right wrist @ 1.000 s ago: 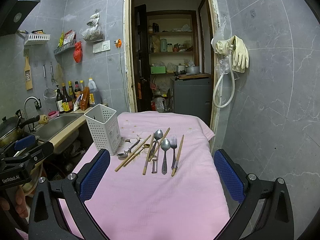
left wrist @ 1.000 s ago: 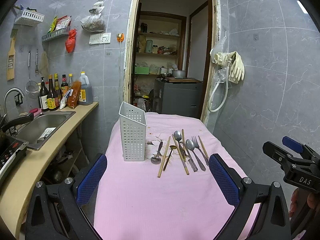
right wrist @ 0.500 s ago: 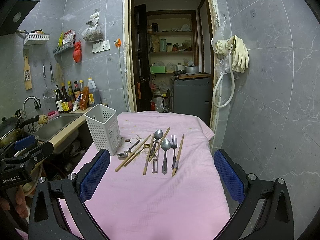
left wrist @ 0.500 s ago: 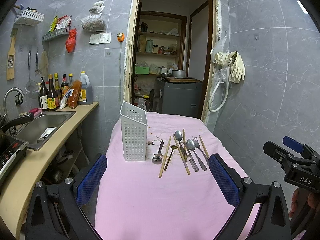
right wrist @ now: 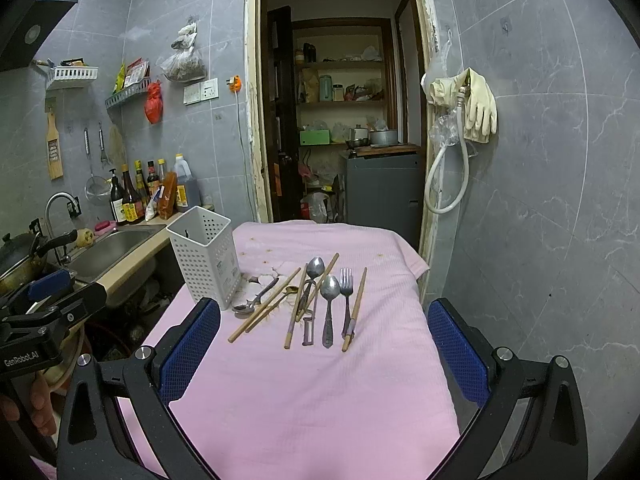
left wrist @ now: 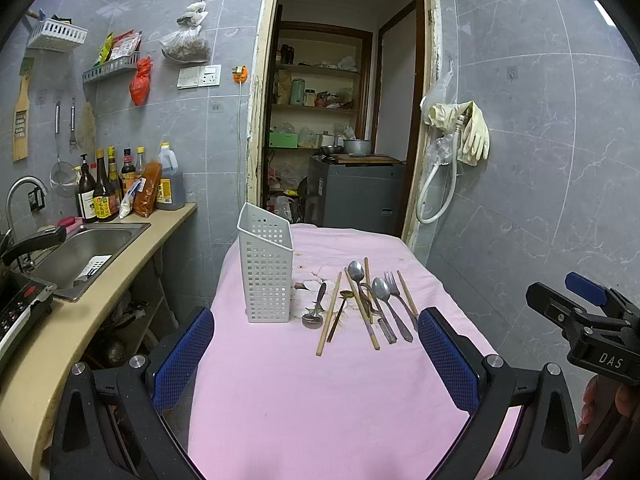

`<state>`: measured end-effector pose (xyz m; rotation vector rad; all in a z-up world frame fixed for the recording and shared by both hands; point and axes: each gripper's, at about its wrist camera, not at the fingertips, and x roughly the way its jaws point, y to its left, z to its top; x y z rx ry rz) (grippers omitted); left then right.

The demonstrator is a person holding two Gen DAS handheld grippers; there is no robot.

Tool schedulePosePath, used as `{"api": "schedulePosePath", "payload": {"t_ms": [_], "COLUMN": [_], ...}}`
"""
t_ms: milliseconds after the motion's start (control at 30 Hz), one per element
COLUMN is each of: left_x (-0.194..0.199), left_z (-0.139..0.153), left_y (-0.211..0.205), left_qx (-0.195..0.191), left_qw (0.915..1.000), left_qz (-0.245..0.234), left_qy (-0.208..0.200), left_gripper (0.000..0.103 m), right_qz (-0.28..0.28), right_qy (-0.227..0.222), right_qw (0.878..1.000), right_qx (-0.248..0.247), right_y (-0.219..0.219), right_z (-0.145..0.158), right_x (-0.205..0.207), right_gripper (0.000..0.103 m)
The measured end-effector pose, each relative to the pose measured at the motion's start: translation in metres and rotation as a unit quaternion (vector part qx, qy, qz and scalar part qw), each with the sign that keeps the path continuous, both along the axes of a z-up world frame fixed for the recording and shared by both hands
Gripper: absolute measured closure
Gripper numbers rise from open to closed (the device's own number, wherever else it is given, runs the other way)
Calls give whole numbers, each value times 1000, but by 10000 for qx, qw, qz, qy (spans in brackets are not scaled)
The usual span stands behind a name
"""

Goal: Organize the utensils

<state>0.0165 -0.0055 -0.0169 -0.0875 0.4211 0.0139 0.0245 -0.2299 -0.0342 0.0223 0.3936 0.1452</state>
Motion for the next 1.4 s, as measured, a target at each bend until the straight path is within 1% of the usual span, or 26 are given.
{"api": "schedulePosePath", "payload": {"t_ms": [133,1167,1400], "left_x": [-2,0,0], "left_z": [2,1,0], "left_y": [1,0,0], "left_qx": [3,6,12], "left_qw": [10000,10000,10000], "left_qz": [-2,-2,4], "left_qy": [-2,11,15], "left_gripper": [0,0,0], "right_qz": [-11,-13,-44], "right_qy": [4,26,32], "right_qw": [10000,10000,10000], "right_qx": [3,-4,-2], "right_y": [-3,-3,-6], "right_z": [-6,-4,-12], "right_x": [3,4,6], "right_gripper": [1,1,1]}}
